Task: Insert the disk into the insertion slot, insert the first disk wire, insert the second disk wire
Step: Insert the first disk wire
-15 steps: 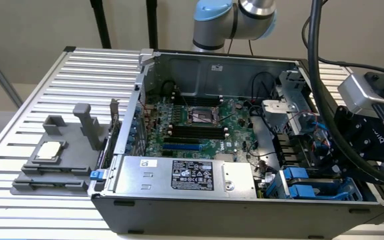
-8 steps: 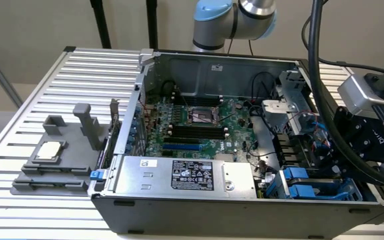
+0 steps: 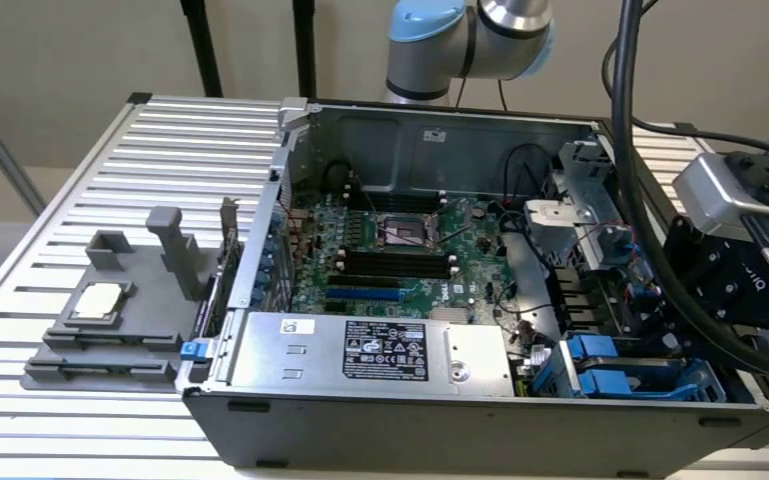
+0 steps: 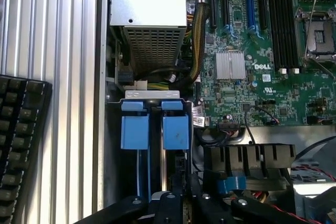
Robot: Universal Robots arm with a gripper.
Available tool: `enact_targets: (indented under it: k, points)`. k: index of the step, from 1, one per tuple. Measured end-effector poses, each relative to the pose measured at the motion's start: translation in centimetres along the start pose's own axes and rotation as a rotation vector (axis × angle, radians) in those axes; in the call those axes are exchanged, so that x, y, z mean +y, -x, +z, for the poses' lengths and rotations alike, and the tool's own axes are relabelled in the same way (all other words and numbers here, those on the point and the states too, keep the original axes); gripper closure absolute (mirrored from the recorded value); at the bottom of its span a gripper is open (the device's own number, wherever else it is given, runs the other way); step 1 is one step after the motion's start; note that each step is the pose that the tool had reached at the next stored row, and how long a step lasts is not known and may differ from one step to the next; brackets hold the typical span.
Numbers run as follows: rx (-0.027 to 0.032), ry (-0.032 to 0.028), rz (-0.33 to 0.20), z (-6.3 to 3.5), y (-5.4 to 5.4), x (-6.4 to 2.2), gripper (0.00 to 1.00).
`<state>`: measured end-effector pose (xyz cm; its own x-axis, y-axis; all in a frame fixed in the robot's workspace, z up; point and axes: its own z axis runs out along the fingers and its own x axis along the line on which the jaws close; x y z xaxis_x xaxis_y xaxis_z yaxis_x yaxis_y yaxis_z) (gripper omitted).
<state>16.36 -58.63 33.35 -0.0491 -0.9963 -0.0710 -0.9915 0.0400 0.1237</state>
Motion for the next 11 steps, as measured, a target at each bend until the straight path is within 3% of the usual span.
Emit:
enact_targets:
  k: [9, 10, 11]
  points:
    - [-0.001, 0.0002, -0.001, 0.13, 0.01, -0.31, 0.82]
    - [-0.0001, 0.0, 0.0, 0.04, 0.0, -0.27, 0.75]
    - [-0.0002, 0.0, -0.001, -0.07, 0.0, -0.24, 0.75]
